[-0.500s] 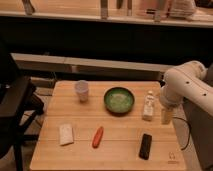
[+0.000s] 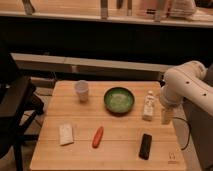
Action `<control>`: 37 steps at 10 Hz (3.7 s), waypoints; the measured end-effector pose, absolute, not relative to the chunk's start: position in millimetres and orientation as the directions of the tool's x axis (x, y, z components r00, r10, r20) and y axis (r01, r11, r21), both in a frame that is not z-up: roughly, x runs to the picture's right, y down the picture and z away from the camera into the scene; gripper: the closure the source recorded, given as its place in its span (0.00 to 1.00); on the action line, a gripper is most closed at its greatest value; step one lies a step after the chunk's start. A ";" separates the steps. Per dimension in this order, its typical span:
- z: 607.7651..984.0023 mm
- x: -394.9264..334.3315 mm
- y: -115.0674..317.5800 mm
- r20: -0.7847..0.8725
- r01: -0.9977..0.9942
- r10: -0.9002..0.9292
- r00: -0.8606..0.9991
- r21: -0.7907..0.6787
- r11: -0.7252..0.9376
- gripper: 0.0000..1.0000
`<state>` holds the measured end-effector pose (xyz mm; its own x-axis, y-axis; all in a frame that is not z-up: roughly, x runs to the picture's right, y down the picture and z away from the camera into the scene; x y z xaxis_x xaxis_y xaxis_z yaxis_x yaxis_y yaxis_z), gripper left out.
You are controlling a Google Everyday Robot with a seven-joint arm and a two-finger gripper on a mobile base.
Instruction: Push the ceramic bowl across the table
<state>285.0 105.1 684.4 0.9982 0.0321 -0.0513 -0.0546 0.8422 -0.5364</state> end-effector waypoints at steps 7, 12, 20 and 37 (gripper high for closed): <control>684.4 285.0 105.1 -0.051 -0.055 0.032 0.998 -0.536 0.842 0.20; 697.7 286.7 88.2 -0.038 -0.039 0.023 0.999 -0.514 0.857 0.20; 723.6 284.6 63.1 -0.014 0.000 -0.008 1.000 -0.478 0.878 0.20; 767.4 259.8 47.2 0.038 0.080 -0.070 0.997 -0.442 0.893 0.20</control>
